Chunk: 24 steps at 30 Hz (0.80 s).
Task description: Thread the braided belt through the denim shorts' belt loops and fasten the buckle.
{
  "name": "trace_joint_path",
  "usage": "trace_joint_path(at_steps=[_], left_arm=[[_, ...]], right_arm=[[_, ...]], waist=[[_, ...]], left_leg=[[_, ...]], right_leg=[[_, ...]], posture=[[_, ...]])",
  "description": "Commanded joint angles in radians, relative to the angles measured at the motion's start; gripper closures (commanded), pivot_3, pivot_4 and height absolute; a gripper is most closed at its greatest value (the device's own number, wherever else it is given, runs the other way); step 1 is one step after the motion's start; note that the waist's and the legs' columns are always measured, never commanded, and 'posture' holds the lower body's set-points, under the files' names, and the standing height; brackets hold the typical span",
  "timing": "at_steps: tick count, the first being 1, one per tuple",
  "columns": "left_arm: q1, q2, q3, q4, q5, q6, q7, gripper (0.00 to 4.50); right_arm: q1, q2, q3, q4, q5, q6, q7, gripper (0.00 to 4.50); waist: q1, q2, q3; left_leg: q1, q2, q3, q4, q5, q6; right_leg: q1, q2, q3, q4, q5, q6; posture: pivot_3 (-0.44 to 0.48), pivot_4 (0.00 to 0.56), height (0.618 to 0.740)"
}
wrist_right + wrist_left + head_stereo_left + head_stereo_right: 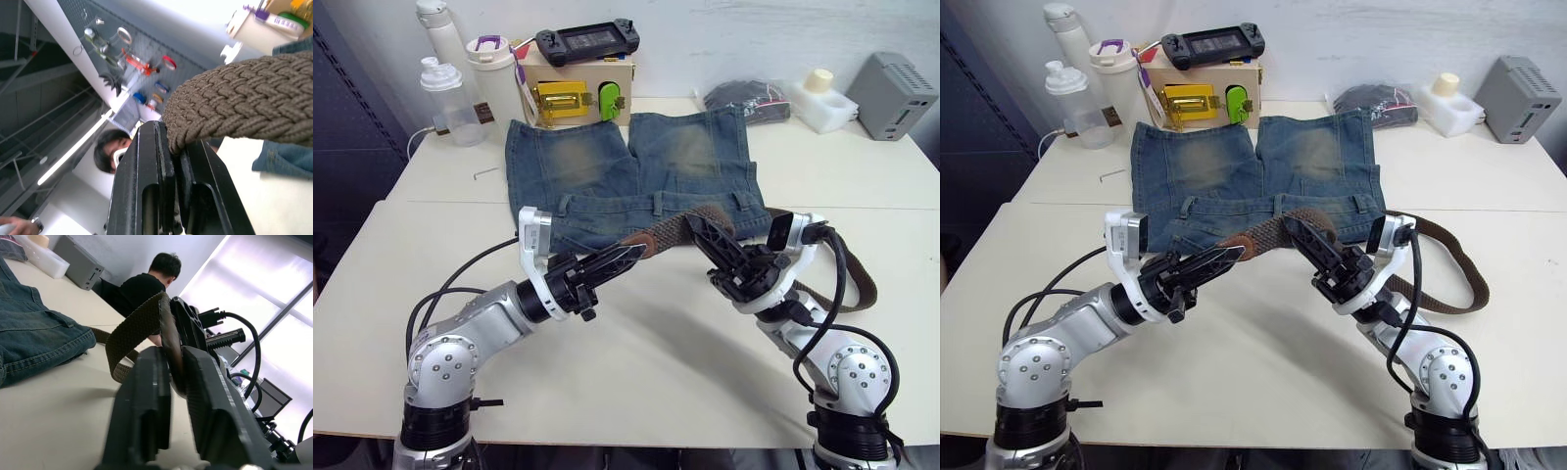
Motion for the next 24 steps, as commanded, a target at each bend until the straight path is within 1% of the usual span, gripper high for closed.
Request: trace_joint_path(at_steps=[1,2,3,4,6,8,10,12,15,16,18,19,23,24], left_arm=[[-0.034,0.056,-0.063,-0.003,0.14,-0.039,-0.077,2.01],[-0.045,0.086,-0.104,0.015,0.238,-0.082,-0.115,1.64],[-0.055,0.112,-0.143,0.035,0.329,-0.129,-0.148,1.11],[-0.076,0.141,-0.2,0.074,0.455,-0.203,-0.177,0.67],[-0.153,0.185,-0.338,0.222,0.76,-0.41,-0.191,0.67],[-0.252,0.216,-0.473,0.415,1.055,-0.662,-0.196,0.67],[-0.32,0.215,-0.535,0.568,1.216,-0.826,-0.184,0.67],[-0.381,0.187,-0.553,0.71,1.295,-0.936,-0.179,0.67],[-0.549,0.132,-0.595,1.012,1.484,-1.037,-0.053,0.67],[-0.587,0.117,-0.599,1.087,1.519,-1.067,-0.027,0.67],[-0.632,0.091,-0.587,1.184,1.55,-1.12,0.017,1.19],[-0.641,0.084,-0.587,1.214,1.558,-1.147,0.009,1.48],[-0.641,0.066,-0.579,1.281,1.588,-1.212,-0.011,3.25],[-0.636,0.064,-0.575,1.287,1.595,-1.218,-0.015,3.57]], right_arm=[[-0.008,-0.008,-0.046,-0.015,0.04,-0.031,0.003,4.5],[-0.012,-0.007,-0.064,0.001,0.04,-0.046,-0.01,4.5],[-0.016,-0.008,-0.08,0.014,0.039,-0.058,-0.018,4.5],[-0.019,-0.006,-0.096,0.025,0.039,-0.074,-0.027,4.5],[-0.023,-0.01,-0.135,0.05,0.052,-0.097,-0.039,4.5],[-0.023,-0.021,-0.168,0.058,0.068,-0.106,-0.04,4.5],[-0.022,-0.028,-0.183,0.054,0.076,-0.107,-0.045,4.5],[-0.021,-0.029,-0.19,0.048,0.087,-0.11,-0.051,4.5],[-0.021,-0.032,-0.186,0.018,0.096,-0.111,-0.062,4.5],[-0.021,-0.031,-0.185,0.008,0.098,-0.113,-0.069,4.5],[-0.017,-0.027,-0.18,-0.013,0.099,-0.12,-0.078,4.5],[-0.016,-0.023,-0.177,-0.023,0.099,-0.123,-0.084,4.5],[-0.007,-0.01,-0.164,-0.057,0.096,-0.139,-0.104,4.5],[-0.006,-0.008,-0.16,-0.063,0.091,-0.144,-0.109,4.5]], waist=[[0.002,0.0,0.0],[0.002,0.0,0.0],[0.002,0.0,0.0],[0.002,0.0,0.0],[0.006,0.001,0.0],[0.009,0.001,0.0],[0.01,0.001,0.0],[0.005,0.001,0.0],[0.006,0.0,0.001],[0.005,-0.001,0.002],[0.001,-0.001,0.002],[-0.004,-0.001,0.002],[-0.011,-0.001,0.002],[-0.012,-0.001,0.002]], left_leg=[[0.0,0.0,0.0,0.0,0.0,0.0],[0.0,0.0,0.0,0.0,0.0,0.0],[0.0,0.0,0.0,0.0,0.0,0.0],[0.0,-0.001,0.0,0.0,0.0,0.0],[0.0,-0.002,0.0,0.0,0.0,0.0],[-0.001,-0.002,0.002,0.0,0.0,0.0],[-0.001,-0.003,0.002,0.0,0.0,0.0],[-0.001,-0.003,0.002,-0.001,0.0,0.0],[-0.001,-0.003,0.001,-0.003,0.0,0.0],[-0.001,-0.003,-0.001,-0.002,0.002,0.0],[-0.002,-0.003,-0.001,-0.003,0.003,-0.001],[-0.001,-0.003,-0.001,-0.004,0.004,-0.001],[-0.001,-0.003,-0.001,-0.008,0.004,-0.001],[-0.001,-0.003,-0.002,-0.008,0.004,-0.002]], right_leg=[[0.0,0.0,0.0,0.0,0.0,0.0],[0.0,0.0,0.0,0.0,0.0,0.0],[0.0,0.0,0.0,0.0,0.0,0.0],[0.0,0.0,0.0,0.0,0.0,0.0],[0.0,0.0,0.001,0.001,0.0,0.0],[0.0,-0.002,0.0,0.0,0.0,0.0],[0.0,-0.002,0.0,0.0,0.0,0.0],[-0.002,-0.002,0.0,0.0,0.0,0.0],[-0.003,-0.002,0.0,0.0,0.0,0.0],[-0.002,-0.002,-0.001,0.0,0.0,0.0],[-0.001,-0.002,0.0,-0.002,0.0,0.001],[-0.001,-0.002,0.0,-0.002,0.0,0.001],[-0.004,-0.003,0.0,0.0,0.001,0.002],[-0.004,-0.003,0.0,0.0,0.001,0.002]], posture=[[0.0,0.15,0.645],[0.0,0.15,0.645],[0.0,0.15,0.645],[0.0,0.15,0.645],[0.0,0.15,0.645],[0.0,0.15,0.645],[0.0,0.15,0.645],[0.0,0.15,0.645],[0.0,0.15,0.645],[0.0,0.15,0.645],[0.0,0.15,0.645],[0.0,0.15,0.645],[0.0,0.15,0.645],[0.0,0.15,0.645]])
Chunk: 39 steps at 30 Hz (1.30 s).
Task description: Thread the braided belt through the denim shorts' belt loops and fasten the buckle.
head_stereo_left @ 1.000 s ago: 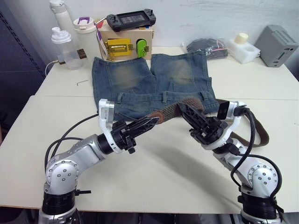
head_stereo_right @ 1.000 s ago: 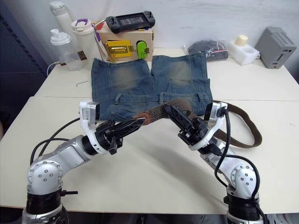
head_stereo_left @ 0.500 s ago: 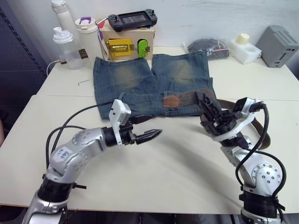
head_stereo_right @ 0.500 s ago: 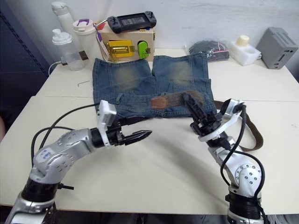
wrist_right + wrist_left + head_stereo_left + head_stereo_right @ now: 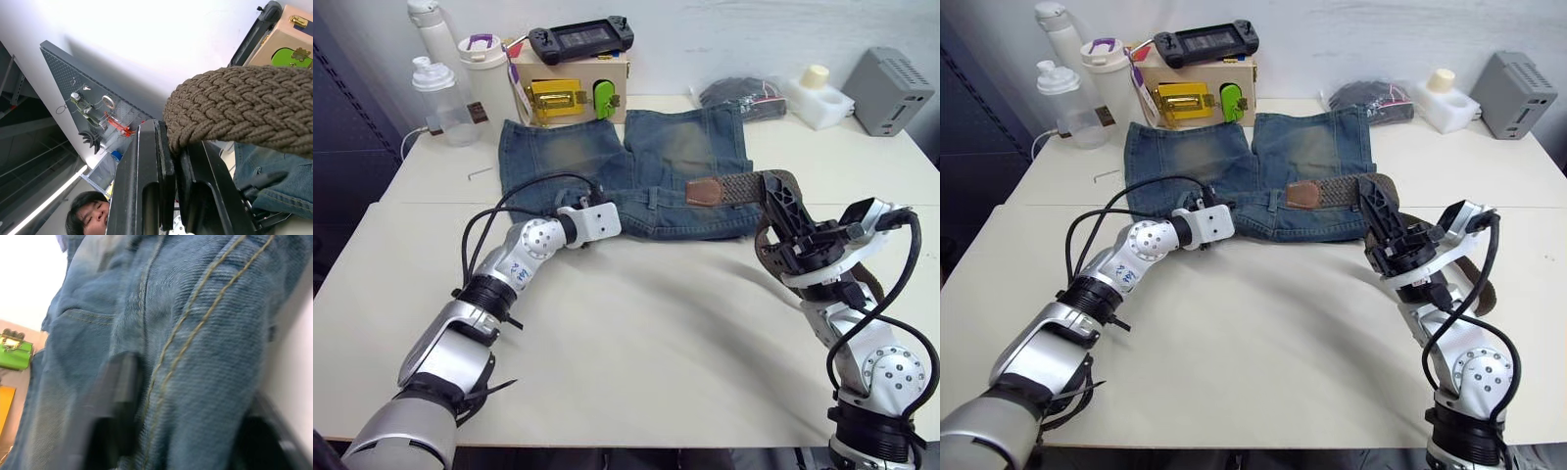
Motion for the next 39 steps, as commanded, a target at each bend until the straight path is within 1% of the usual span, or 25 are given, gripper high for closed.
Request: trace_joint_path(at_steps=[1,2,3,5,7,9,10,11,13,15,16,18,20,23,25,27,28,30,32,34,36,38,39], left_arm=[[0.015,-0.005,0.011,0.049,0.034,-0.024,-0.015,3.97],[0.019,-0.007,0.016,0.051,0.037,-0.024,-0.018,4.28],[0.024,-0.009,0.024,0.049,0.036,-0.021,-0.022,4.36],[0.042,0.0,0.037,0.022,0.041,-0.021,-0.03,4.37],[0.092,0.006,0.081,-0.068,-0.01,0.009,-0.07,4.37],[0.208,0.029,0.132,-0.28,-0.103,0.087,-0.158,4.37],[0.311,0.06,0.161,-0.443,-0.147,0.144,-0.192,4.37],[0.387,0.081,0.183,-0.566,-0.174,0.193,-0.216,4.37],[0.631,0.15,0.239,-0.85,-0.207,0.307,-0.242,4.37],[0.845,0.195,0.292,-1.044,-0.234,0.405,-0.251,4.37],[0.947,0.208,0.32,-1.108,-0.24,0.426,-0.246,4.37],[1.113,0.224,0.368,-1.203,-0.222,0.448,-0.223,4.37],[1.207,0.232,0.398,-1.254,-0.198,0.455,-0.208,4.37],[1.276,0.246,0.423,-1.274,-0.137,0.454,-0.187,4.37],[1.281,0.249,0.424,-1.276,-0.117,0.441,-0.182,4.37],[1.277,0.246,0.422,-1.274,-0.145,0.418,-0.2,3.33],[1.275,0.245,0.423,-1.275,-0.166,0.43,-0.214,2.99],[1.27,0.257,0.448,-1.29,-0.213,0.466,-0.249,2.11],[1.26,0.279,0.521,-1.337,-0.366,0.526,-0.329,1.25],[1.231,0.313,0.625,-1.389,-0.572,0.593,-0.425,1.25],[1.208,0.364,0.727,-1.431,-0.809,0.702,-0.52,1.25],[1.199,0.408,0.796,-1.45,-0.995,0.799,-0.58,1.25],[1.181,0.421,0.813,-1.447,-1.075,0.836,-0.597,1.25]], right_arm=[[0.001,0.013,0.008,-0.062,0.015,-0.025,-0.014,4.5],[0.001,0.014,0.01,-0.064,0.014,-0.029,-0.018,4.5],[0.001,0.015,0.011,-0.066,0.013,-0.032,-0.021,4.5],[-0.004,0.013,0.01,-0.062,0.013,-0.038,-0.024,4.5],[-0.014,0.012,0.0,-0.048,0.011,-0.054,-0.029,4.5],[-0.022,0.0,-0.014,-0.037,-0.009,-0.067,-0.038,4.5],[-0.025,-0.014,-0.025,-0.031,-0.021,-0.072,-0.046,4.5],[-0.026,-0.024,-0.033,-0.03,-0.027,-0.076,-0.052,4.5],[-0.028,-0.057,-0.063,-0.022,-0.025,-0.08,-0.068,4.5],[-0.023,-0.093,-0.082,-0.01,-0.017,-0.073,-0.085,4.5],[-0.015,-0.113,-0.089,-0.003,-0.018,-0.062,-0.083,4.5],[0.004,-0.144,-0.1,0.01,-0.012,-0.044,-0.083,4.5],[0.023,-0.169,-0.109,0.018,0.002,-0.026,-0.079,4.5],[0.06,-0.217,-0.125,0.022,0.039,0.022,-0.055,4.5],[0.08,-0.245,-0.127,0.026,0.049,0.046,-0.043,4.5],[0.091,-0.264,-0.122,0.037,0.04,0.06,-0.043,4.5],[0.092,-0.269,-0.12,0.045,0.036,0.063,-0.045,4.5],[0.093,-0.28,-0.121,0.064,0.032,0.069,-0.055,4.5],[0.099,-0.302,-0.124,0.082,0.023,0.084,-0.062,4.5],[0.11,-0.339,-0.123,0.104,0.009,0.111,-0.073,4.5],[0.118,-0.373,-0.127,0.124,0.005,0.136,-0.078,4.5],[0.126,-0.401,-0.132,0.138,0.012,0.158,-0.077,4.5],[0.133,-0.418,-0.138,0.144,0.015,0.173,-0.069,4.5]], waist=[[-0.001,0.0,0.0],[-0.003,0.0,0.0],[-0.004,0.0,0.0],[-0.007,0.0,0.0],[-0.012,0.0,0.0],[-0.02,0.001,-0.001],[-0.028,0.001,-0.001],[-0.036,0.001,-0.001],[-0.051,0.002,-0.001],[-0.062,0.003,-0.002],[-0.067,0.004,-0.002],[-0.063,0.005,-0.003],[-0.052,0.006,-0.004],[-0.023,0.006,-0.004],[-0.007,0.007,-0.003],[0.003,0.007,-0.003],[0.008,0.007,-0.003],[0.015,0.007,-0.004],[0.016,0.007,-0.004],[0.015,0.007,-0.003],[0.014,0.006,-0.003],[0.014,0.006,-0.003],[0.014,0.006,-0.003]], left_leg=[[0.0,0.0,-0.001,0.0,0.0,-0.001],[0.0,0.0,-0.001,0.0,0.001,-0.001],[0.001,0.0,-0.001,0.0,0.001,-0.001],[0.001,-0.001,-0.002,0.0,0.001,-0.001],[0.001,-0.001,-0.002,0.0,0.001,-0.001],[0.001,-0.001,-0.003,-0.002,0.001,-0.001],[0.002,-0.001,-0.003,-0.004,0.001,-0.001],[0.002,-0.001,-0.003,-0.007,0.001,-0.001],[0.003,-0.001,-0.005,-0.012,0.0,-0.001],[0.006,-0.005,-0.015,-0.017,-0.001,-0.004],[0.008,-0.006,-0.019,-0.02,-0.001,-0.004],[0.02,-0.007,-0.021,-0.028,-0.001,-0.004],[0.021,-0.007,-0.022,-0.028,-0.002,-0.005],[0.018,-0.007,-0.021,-0.022,0.001,-0.007],[0.015,-0.007,-0.018,-0.018,0.003,-0.007],[0.014,-0.007,-0.016,-0.013,0.003,-0.007],[0.013,-0.007,-0.016,-0.012,0.003,-0.007],[0.013,-0.007,-0.016,-0.012,0.003,-0.008],[0.013,-0.007,-0.016,-0.012,0.003,-0.008],[0.013,-0.007,-0.016,-0.012,0.003,-0.008],[0.01,-0.007,-0.016,-0.012,0.003,-0.008],[0.005,-0.007,-0.02,-0.008,0.003,-0.009],[0.004,-0.007,-0.02,-0.008,0.004,-0.009]], right_leg=[[0.0,0.0,0.0,0.0,0.0,0.0],[0.001,0.0,0.0,0.0,0.0,0.0],[0.001,0.0,0.0,0.0,0.0,0.0],[0.001,0.0,0.0,0.0,0.0,0.0],[0.001,0.0,0.0,0.0,0.0,0.0],[0.001,0.0,0.0,0.0,0.0,0.0],[0.0,0.0,0.0,0.0,0.0,0.0],[-0.001,0.0,0.0,0.0,0.0,0.001],[-0.003,-0.001,0.0,-0.001,0.0,0.001],[-0.003,0.0,0.0,-0.005,0.001,0.001],[-0.002,0.0,0.0,-0.007,0.001,0.001],[0.008,0.0,0.0,-0.011,0.001,0.001],[0.009,0.0,0.0,-0.012,0.001,0.001],[0.01,0.0,0.0,-0.015,-0.001,0.0],[0.01,0.0,0.001,-0.017,-0.003,0.002],[0.013,-0.002,0.0,-0.019,-0.011,0.004],[0.013,-0.002,0.0,-0.019,-0.013,0.002],[0.013,-0.002,0.0,-0.018,-0.013,0.002],[0.012,-0.002,0.0,-0.016,-0.013,0.002],[0.01,-0.002,0.0,-0.015,-0.013,0.002],[0.008,-0.002,0.0,-0.015,-0.013,0.002],[0.006,-0.001,-0.001,-0.015,-0.013,0.002],[0.006,-0.001,-0.002,-0.016,-0.013,0.002]], posture=[[0.0,0.15,0.645],[0.0,0.15,0.645],[0.0,0.15,0.645],[0.0,0.15,0.645],[0.0,0.15,0.645],[0.0,0.15,0.645],[0.0,0.15,0.645],[0.0,0.15,0.645],[0.0,0.15,0.645],[0.0,0.15,0.645],[0.0,0.15,0.645],[0.0,0.15,0.645],[0.0,0.15,0.645],[0.0,0.15,0.645],[0.0,0.15,0.645],[0.0,0.15,0.645],[0.0,0.15,0.645],[0.0,0.15,0.645],[0.0,0.15,0.645],[0.0,0.15,0.645],[0.0,0.15,0.645],[0.0,0.15,0.645],[0.0,0.15,0.645]])
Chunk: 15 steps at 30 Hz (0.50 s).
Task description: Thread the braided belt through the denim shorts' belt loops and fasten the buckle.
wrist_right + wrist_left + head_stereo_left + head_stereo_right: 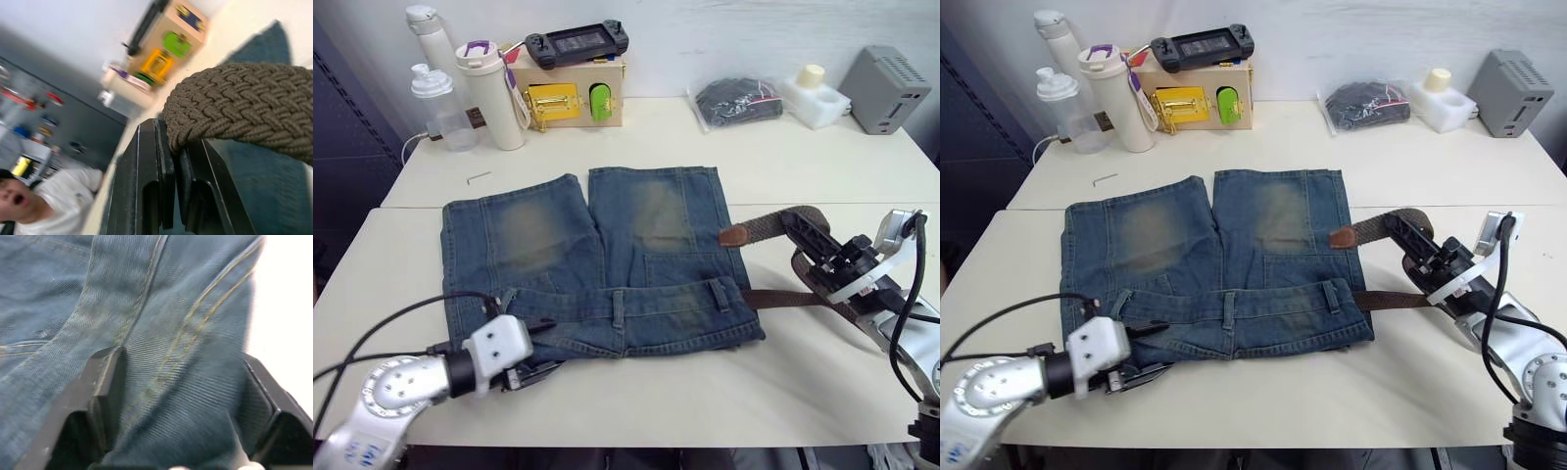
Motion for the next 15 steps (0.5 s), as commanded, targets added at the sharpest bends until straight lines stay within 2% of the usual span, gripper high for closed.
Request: trace_joint_path(at_steps=[1,4,6,10,15], left_arm=[[-0.046,0.043,0.097,-0.05,-0.328,0.142,-0.089,1.25],[-0.143,0.014,0.049,-0.029,-0.41,0.183,-0.054,1.25],[-0.199,-0.027,-0.005,-0.015,-0.419,0.193,-0.027,1.25],[-0.305,-0.146,-0.164,0.055,-0.274,0.137,0.03,1.25],[-0.359,-0.212,-0.222,0.093,-0.217,0.116,0.053,1.25]], right_arm=[[0.015,-0.054,-0.048,0.002,0.02,0.048,0.018,4.5],[0.04,-0.09,-0.067,0.006,0.028,0.088,0.064,4.5],[0.054,-0.104,-0.074,0.015,0.028,0.107,0.069,4.5],[0.084,-0.121,-0.089,0.011,-0.001,0.127,0.084,4.5],[0.125,-0.133,-0.093,0.004,-0.02,0.156,0.074,4.5]], waist=[[0.002,0.0,0.0],[0.004,0.0,0.0],[0.002,0.0,0.0],[0.003,0.0,0.0],[0.002,-0.001,0.0]], left_leg=[[0.0,0.0,0.0,0.0,0.0,0.0],[-0.001,-0.001,0.0,0.001,0.0,0.001],[-0.002,-0.001,0.0,0.001,0.001,0.001],[-0.002,-0.001,0.0,0.001,0.001,0.001],[-0.002,-0.001,0.0,0.001,0.001,0.001]], right_leg=[[0.0,0.0,0.0,0.0,0.0,0.0],[0.001,-0.001,0.0,-0.001,0.0,0.0],[0.001,-0.001,0.0,-0.001,0.0,0.0],[0.002,-0.001,0.0,-0.001,0.0,0.0],[0.002,-0.001,0.0,-0.001,0.0,0.0]], posture=[[0.0,0.15,0.645],[0.0,0.15,0.645],[0.0,0.15,0.645],[0.0,0.15,0.645],[0.0,0.15,0.645]])
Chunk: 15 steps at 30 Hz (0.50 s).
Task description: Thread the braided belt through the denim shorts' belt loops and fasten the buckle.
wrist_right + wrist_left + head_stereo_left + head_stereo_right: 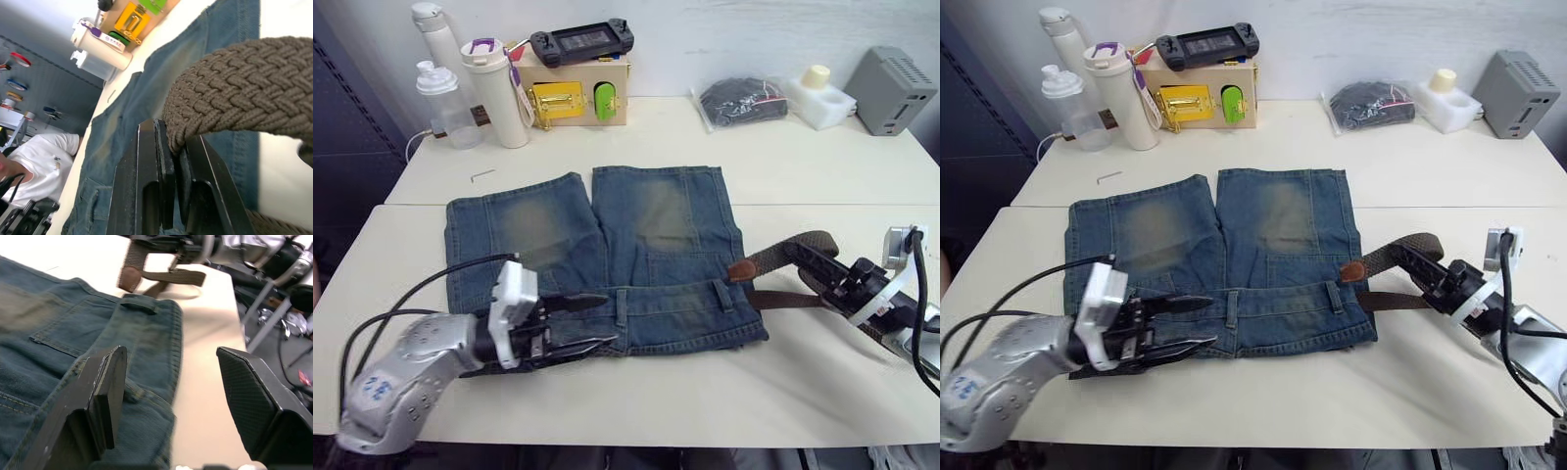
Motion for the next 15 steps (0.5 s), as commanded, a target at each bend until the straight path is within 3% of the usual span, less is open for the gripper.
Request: trace_joint_path(at_steps=[1,15], left_arm=[[-0.018,-0.013,-0.012,-0.006,0.023,-0.024,0.003,1.25],[-0.042,-0.019,-0.038,0.011,0.079,-0.047,-0.014,1.25]], right_arm=[[0.014,-0.019,-0.022,-0.025,-0.014,0.015,0.005,4.5],[0.023,-0.009,-0.002,-0.056,-0.014,0.037,-0.005,4.5]], waist=[[-0.001,0.0,0.0],[0.0,0.0,0.0]], left_leg=[[0.0,0.0,0.0,0.0,0.0,0.0],[0.0,0.0,0.0,0.0,0.0,0.0]], right_leg=[[0.0,0.0,0.0,0.0,0.0,0.0],[0.0,0.0,0.0,0.0,0.0,0.0]], posture=[[0.0,0.15,0.645],[0.0,0.15,0.645]])
